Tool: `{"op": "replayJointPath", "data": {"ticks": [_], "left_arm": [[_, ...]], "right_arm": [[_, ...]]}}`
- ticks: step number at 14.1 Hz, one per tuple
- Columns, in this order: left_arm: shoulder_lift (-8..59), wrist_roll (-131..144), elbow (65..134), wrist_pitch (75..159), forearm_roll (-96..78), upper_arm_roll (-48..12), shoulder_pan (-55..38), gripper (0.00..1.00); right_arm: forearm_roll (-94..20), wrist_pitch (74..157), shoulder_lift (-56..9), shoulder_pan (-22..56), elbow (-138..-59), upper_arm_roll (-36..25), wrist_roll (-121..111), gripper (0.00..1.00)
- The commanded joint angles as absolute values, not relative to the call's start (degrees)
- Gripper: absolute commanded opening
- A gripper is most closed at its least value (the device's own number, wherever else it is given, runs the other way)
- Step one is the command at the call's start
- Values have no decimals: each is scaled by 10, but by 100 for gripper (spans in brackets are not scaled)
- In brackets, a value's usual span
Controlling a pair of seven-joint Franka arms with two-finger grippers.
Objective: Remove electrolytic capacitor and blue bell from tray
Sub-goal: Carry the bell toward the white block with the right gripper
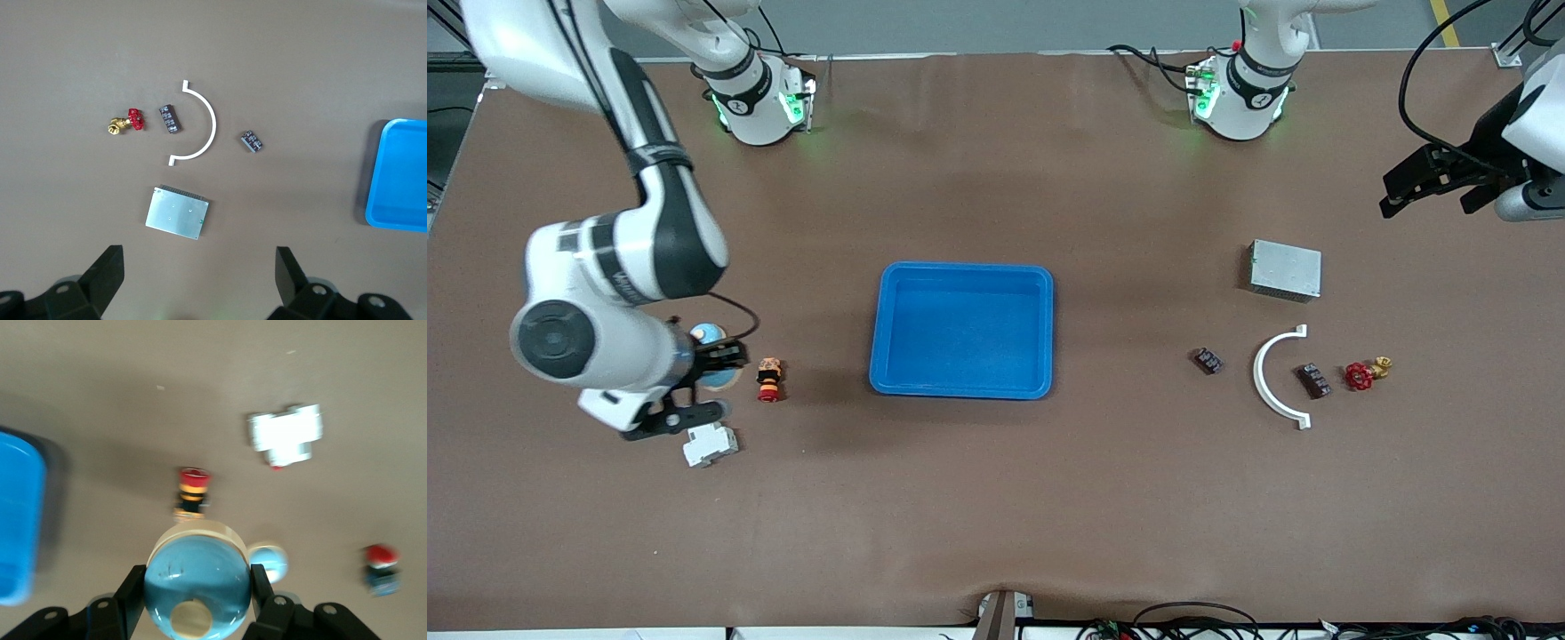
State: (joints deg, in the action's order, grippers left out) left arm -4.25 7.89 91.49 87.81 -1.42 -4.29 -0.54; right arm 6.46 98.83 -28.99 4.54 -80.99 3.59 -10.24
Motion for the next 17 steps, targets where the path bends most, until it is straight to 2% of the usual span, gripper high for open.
{"op": "replayJointPath", "data": {"ticks": [1,5,7,17], "left_arm": [[-59,78,927,876,-14,-45,-4,100],[-62,76,927,872,-14,-52,-3,100],[-62,74,926,866,-14,-53,-2,100],[-58,73,921,869,-13,-53,-4,100]], "right_arm": [[83,985,-318,-9,-775,47,-240,16],[79,1061,-375,-75,-774,47,-380,16],[83,1092,-395,-83,-777,47,-430,16],[102,1152,-430,-105,-804,46,-502,16]]}}
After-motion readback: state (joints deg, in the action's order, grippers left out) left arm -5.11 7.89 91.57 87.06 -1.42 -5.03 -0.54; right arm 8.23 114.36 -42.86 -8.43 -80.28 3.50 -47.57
